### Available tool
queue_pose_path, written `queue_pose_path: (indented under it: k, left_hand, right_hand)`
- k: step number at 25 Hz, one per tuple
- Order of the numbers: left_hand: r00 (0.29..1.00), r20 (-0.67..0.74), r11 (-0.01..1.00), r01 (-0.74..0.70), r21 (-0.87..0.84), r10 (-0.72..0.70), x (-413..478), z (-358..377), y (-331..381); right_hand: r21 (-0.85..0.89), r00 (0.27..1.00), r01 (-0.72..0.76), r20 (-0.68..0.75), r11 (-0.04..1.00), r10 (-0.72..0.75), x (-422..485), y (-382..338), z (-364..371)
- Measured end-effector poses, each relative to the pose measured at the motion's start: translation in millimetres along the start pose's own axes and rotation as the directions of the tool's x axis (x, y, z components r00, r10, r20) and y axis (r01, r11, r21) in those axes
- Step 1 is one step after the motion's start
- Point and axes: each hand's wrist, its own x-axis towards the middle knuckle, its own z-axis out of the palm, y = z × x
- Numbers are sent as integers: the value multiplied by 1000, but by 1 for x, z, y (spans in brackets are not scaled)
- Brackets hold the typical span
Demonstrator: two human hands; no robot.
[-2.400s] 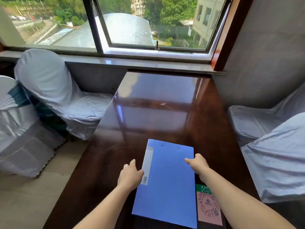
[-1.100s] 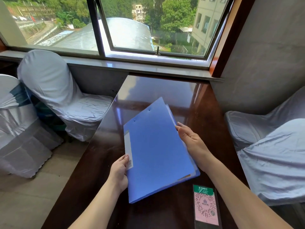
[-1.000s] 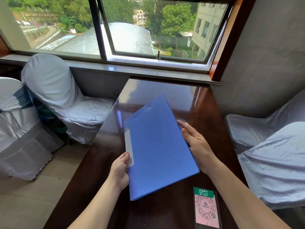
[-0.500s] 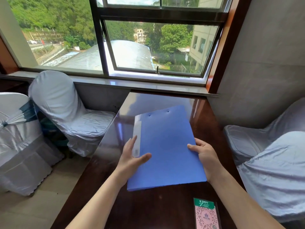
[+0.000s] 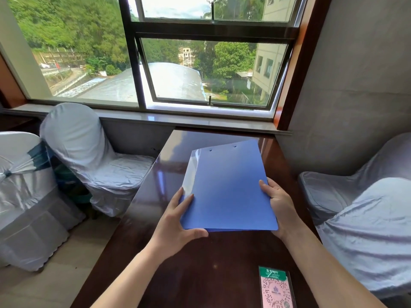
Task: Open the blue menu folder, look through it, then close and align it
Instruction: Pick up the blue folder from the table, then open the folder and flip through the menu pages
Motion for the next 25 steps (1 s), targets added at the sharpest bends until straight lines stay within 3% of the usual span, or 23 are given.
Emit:
queue_pose_path:
  k: [7, 9, 11, 13, 16, 19, 22, 25]
  left_hand:
    - [993, -114, 998, -38, -46, 33, -3, -4, 1]
    - [987, -162, 991, -35, -132, 13, -5, -6, 5]
    - [971, -235, 962, -27, -272, -39, -5, -8, 8]
    - [936, -303, 906, 39, -421, -180, -2, -8, 7]
    - [924, -222, 716, 75, -694, -312, 3, -13, 5]
    - [943, -62, 429, 89, -899, -326, 0, -23, -5]
    - [935, 129, 256, 221, -941, -331, -8, -27, -9]
    - [916, 301, 162, 351, -922, -265, -13, -25, -8]
  right_hand:
    - [142, 989, -106, 119, 984, 90, -5, -4, 13]
    - [49, 985, -115, 132, 992, 108, -5, -2, 14]
    - [-177, 997, -68, 15, 982, 72, -1, 2, 13]
    - [-284, 998, -50, -61, 957, 34, 3, 7, 8]
    - [-287, 998, -17, -70, 958, -3, 8, 8, 1]
    - [-260, 998, 29, -42, 965, -41, 13, 2, -11]
    - [-242, 997, 80, 36, 967, -74, 15, -10, -23]
    - [-273, 994, 92, 84, 958, -71, 17, -18, -27]
